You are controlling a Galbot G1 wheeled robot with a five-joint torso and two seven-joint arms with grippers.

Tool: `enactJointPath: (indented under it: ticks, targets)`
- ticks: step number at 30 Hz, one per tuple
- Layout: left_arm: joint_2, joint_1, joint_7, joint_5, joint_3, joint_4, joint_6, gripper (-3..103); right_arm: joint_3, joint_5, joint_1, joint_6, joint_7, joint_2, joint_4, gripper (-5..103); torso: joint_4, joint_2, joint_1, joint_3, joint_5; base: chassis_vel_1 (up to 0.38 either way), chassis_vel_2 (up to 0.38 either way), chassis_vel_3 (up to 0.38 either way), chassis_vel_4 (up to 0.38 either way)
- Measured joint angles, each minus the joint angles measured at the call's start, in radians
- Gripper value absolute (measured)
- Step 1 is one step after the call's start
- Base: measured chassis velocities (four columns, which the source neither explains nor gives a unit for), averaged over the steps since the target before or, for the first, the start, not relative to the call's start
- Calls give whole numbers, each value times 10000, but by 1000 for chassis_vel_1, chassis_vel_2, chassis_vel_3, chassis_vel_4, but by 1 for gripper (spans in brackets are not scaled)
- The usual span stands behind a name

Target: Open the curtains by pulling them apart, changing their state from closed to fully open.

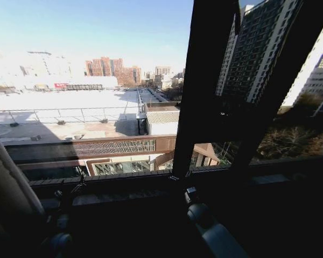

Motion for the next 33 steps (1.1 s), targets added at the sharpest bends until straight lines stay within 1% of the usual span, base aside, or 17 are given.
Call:
enactJointPath:
  ticks: [14, 16, 20, 22, 27, 31, 33]
  targets:
    - [0, 0, 5, 0, -2, 1, 0, 100, 0, 0, 0, 0, 0, -1, 0, 100, -3, 0, -1, 0, 0, -354, -348, 349, 353]
    - [0, 0, 5, 0, -3, 2, 0, 100, 0, 0, 0, 0, 0, 0, 0, 100, 1, 0, -2, 0, -1, -374, -346, 364, 366]
    - [0, 0, 5, 0, -3, 2, 0, 100, 0, 0, 0, 0, 0, -1, 0, 100, -3, 0, -1, 0, -2, -357, -357, 352, 337]
    - [0, 0, 5, 0, -3, 2, 0, 100, 0, 0, 0, 0, 0, 0, 0, 100, 0, -1, 0, 0, -3, -355, -348, 348, 350]
    - [0, 0, 5, 0, -3, 1, 0, 100, 0, 0, 0, 0, 0, 0, 0, 100, -1, 0, -1, 0, 1, -363, -337, 360, 356]
    - [0, 0, 4, 0, -2, 2, 1, 100, 0, 0, 0, 0, 0, 0, 0, 100, -2, -1, 0, 0, -6, -359, -372, 340, 369]
    - [1, 0, 5, 0, -3, 2, 1, 100, 0, 0, 0, 0, 0, 0, 0, 100, 0, 0, -1, 0, -1, -353, -340, 366, 346]
